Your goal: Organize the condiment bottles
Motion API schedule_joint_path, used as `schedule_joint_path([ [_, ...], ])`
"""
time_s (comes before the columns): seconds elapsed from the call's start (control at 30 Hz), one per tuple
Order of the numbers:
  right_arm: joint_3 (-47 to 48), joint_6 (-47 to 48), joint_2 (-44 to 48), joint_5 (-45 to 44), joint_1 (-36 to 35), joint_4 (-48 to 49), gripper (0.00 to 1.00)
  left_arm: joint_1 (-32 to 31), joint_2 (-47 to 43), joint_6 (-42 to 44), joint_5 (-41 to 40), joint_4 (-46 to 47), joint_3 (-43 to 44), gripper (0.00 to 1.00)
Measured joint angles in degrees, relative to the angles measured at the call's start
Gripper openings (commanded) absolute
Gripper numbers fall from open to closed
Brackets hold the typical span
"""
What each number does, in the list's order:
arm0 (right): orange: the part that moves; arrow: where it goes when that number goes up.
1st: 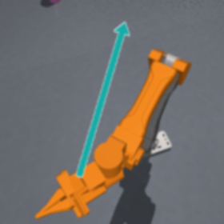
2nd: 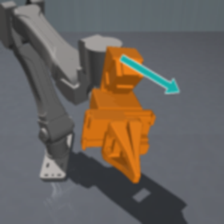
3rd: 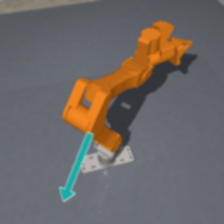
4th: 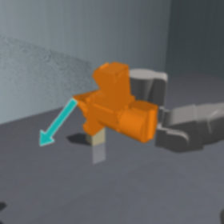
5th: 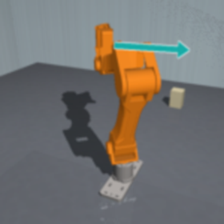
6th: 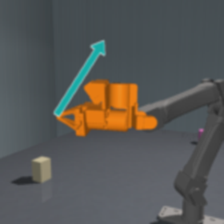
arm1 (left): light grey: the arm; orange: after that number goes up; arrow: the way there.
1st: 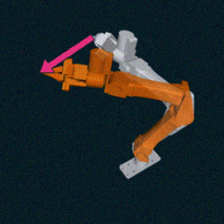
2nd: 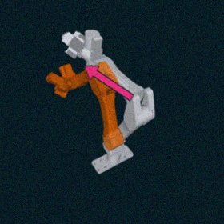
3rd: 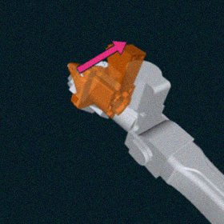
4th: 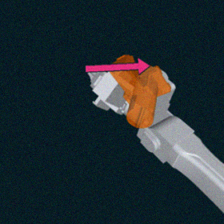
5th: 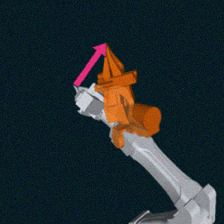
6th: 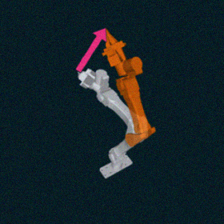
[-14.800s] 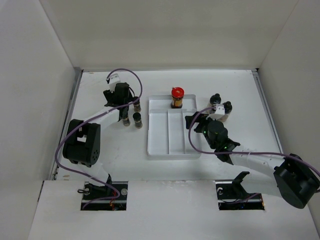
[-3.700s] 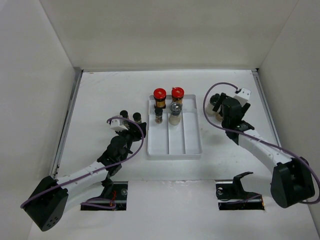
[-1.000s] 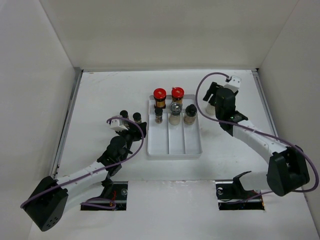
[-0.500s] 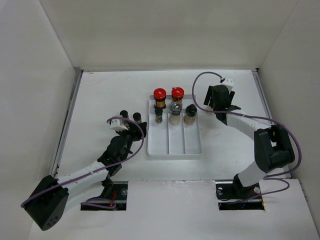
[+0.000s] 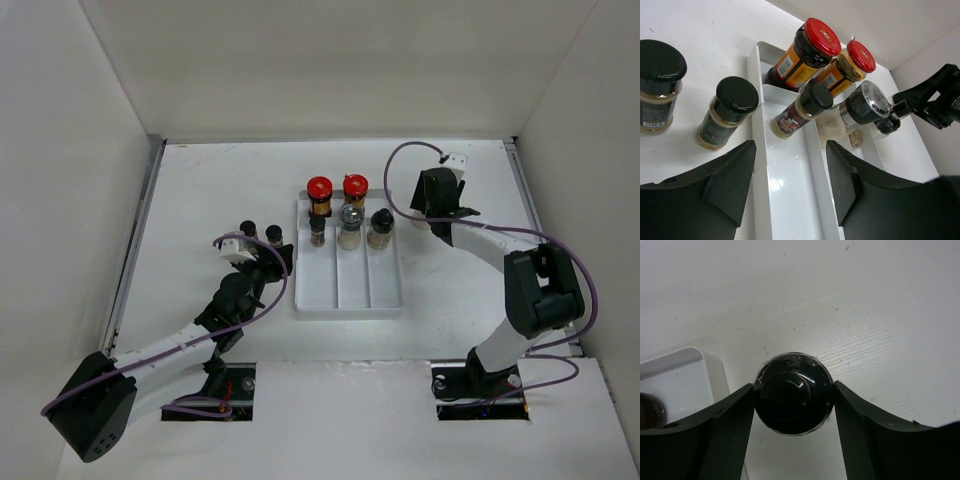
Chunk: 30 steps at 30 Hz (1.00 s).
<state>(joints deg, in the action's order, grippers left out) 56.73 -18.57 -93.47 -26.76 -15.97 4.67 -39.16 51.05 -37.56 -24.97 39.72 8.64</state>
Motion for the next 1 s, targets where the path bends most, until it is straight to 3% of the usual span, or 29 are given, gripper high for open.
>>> schedule_joint_path([
  [0.17,-1.11,-0.04,1.42,0.02,0.11,-0.11,0.58,0.02,-0.42,0.0,0.0,0.0,-0.13,0.57],
  [0.37,-5.81,0.37,11.08,-0.7,-1.97,-1.81,0.57,0.0,-0.46,0.0,0.02,-0.02,-0.15,0.57],
  [0.67,-12.15,-1.7,28.83,-3.37,-15.04,-6.14,0.56,0.0,-0.46,0.0,0.02,0.0,-0.17,0.57],
  [1.0,-15.96,-7.08,29.92,-4.24,-25.31,-11.93,0.56,-0.26,-0.46,0.02,0.0,-0.02,-0.17,0.57],
])
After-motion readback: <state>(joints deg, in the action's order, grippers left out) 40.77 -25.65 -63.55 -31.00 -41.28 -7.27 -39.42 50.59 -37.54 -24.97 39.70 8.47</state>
